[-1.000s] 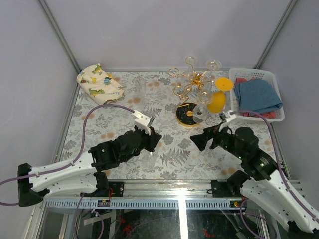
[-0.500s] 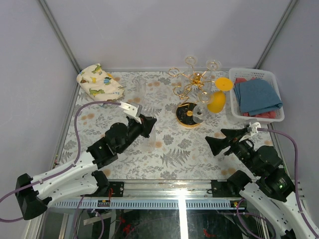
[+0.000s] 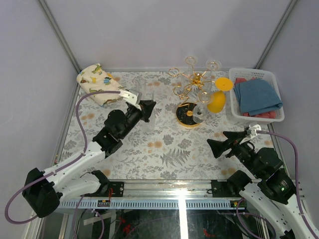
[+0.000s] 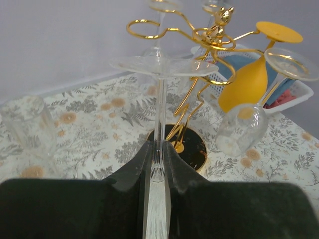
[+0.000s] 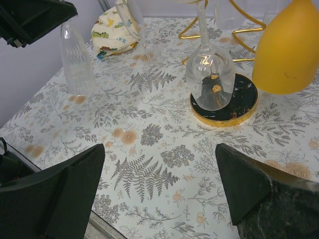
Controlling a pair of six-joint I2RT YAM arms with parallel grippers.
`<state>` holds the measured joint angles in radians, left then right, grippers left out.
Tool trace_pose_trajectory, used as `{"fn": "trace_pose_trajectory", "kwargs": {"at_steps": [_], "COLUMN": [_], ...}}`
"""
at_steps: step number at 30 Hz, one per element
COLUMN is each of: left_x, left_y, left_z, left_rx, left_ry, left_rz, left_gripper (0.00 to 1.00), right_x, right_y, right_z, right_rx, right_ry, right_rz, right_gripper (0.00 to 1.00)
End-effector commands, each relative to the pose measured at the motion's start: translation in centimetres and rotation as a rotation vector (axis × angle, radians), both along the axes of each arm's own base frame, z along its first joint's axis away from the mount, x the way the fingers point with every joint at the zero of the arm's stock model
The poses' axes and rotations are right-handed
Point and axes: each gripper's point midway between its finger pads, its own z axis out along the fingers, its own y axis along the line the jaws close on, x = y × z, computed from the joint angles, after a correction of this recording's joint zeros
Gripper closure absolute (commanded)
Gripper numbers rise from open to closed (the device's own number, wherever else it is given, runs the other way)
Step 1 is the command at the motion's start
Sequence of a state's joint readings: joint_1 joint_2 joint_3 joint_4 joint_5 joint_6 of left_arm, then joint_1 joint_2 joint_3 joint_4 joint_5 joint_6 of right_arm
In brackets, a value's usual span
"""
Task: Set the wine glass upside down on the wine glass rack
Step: Turn the wine glass upside down at the wine rack.
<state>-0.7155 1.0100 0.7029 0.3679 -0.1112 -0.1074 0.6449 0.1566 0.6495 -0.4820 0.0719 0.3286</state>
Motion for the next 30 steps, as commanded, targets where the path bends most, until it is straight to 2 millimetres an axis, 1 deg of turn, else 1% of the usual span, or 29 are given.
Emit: {"fn": "trace_pose_trajectory", "kwargs": {"at_steps": [1, 5, 6, 7, 8, 19, 23, 30], "left_x": [0.9, 1.2, 1.5, 1.6, 1.9, 4.4, 5.1, 6.0], "left_y": [-0.5, -2.1, -2.6, -2.9, -3.3, -5.5, -6.2, -8.0], "left_z": [5.4, 5.8, 5.4, 5.8, 5.4, 4.5, 4.1, 2.7], "left_rx": [-0.072, -0.056, -0.046, -0.044, -0.033, 0.039, 0.048, 0.064], "left_ry": [-0.200, -0.258, -0.262, -0.272, -0.266, -0.272, -0.267, -0.234], "left_rz": [-0.038, -0.131, -0.150, -0.164, -0.177, -0.263, -0.300, -0.372], "left_gripper": [1.00, 1.00, 1.00, 1.00, 1.00, 1.00, 1.00, 1.00], "right_x": [0.3, 0.4, 0.4, 0.4, 0.4, 0.3, 0.2, 0.1], "right_y": [-0.6, 0.1, 0.2, 0.3, 0.4, 1.0, 1.5, 2.0], "right_z": [1.3, 0.8, 0.8, 0.7, 0.6, 0.2, -0.1, -0.3], "right_rx": [-0.007, -0.020, -0.023, -0.026, -0.028, -0.027, -0.032, -0.044], "right_ry": [-0.045, -0.028, -0.024, -0.021, -0.017, -0.008, 0.003, 0.012], "right_rz": [-0.028, 0.002, 0.008, 0.014, 0.018, 0.045, 0.069, 0.101], "right_gripper": [0.00, 0.01, 0.01, 0.01, 0.01, 0.01, 0.01, 0.01]}}
